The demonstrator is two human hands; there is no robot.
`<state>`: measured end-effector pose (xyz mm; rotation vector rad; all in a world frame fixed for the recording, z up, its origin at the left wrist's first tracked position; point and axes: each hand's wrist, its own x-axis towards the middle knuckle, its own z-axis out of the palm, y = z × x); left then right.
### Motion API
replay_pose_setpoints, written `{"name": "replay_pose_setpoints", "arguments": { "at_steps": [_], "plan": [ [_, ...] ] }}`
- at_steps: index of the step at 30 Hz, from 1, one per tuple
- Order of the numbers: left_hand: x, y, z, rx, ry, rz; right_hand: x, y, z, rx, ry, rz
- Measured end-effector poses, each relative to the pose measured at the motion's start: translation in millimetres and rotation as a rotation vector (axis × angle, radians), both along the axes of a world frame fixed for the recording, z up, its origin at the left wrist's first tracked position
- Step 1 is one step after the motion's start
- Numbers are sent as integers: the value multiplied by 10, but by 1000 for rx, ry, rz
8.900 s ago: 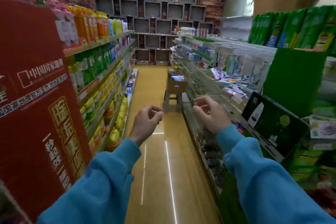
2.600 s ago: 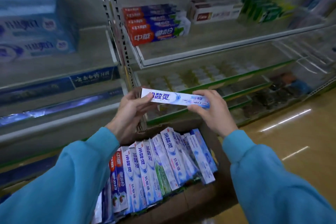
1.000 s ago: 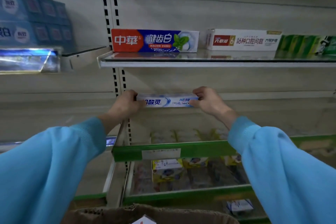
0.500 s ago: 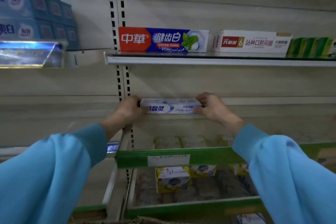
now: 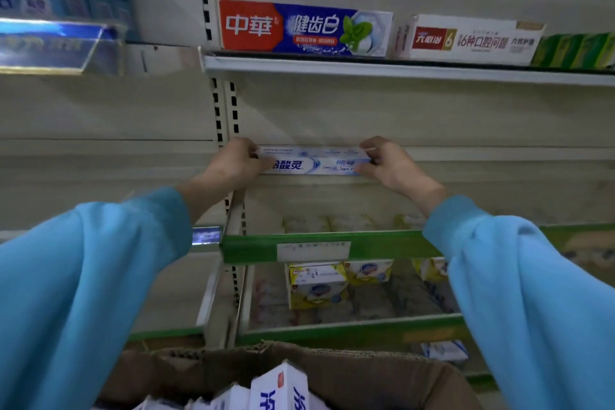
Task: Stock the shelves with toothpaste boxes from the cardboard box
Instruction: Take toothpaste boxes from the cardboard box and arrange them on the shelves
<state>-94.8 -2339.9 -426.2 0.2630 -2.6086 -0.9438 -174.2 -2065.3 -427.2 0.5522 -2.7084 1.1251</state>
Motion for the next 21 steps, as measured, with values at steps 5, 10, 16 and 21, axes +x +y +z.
{"name": "replay_pose_setpoints", "arguments": {
  "at_steps": [5, 10, 16, 21],
  "plan": [
    [401, 122, 78, 105, 38, 2, 100, 57, 86, -10, 80, -3],
    [889, 240, 119, -56, 169, -17, 384, 32, 192, 22, 143, 75],
    [1518, 356, 154, -30, 203, 20, 897, -136, 182, 3, 242, 252],
    [2071, 444, 25, -105, 236, 61, 1384, -291, 120, 45, 266, 429]
  ]
}}
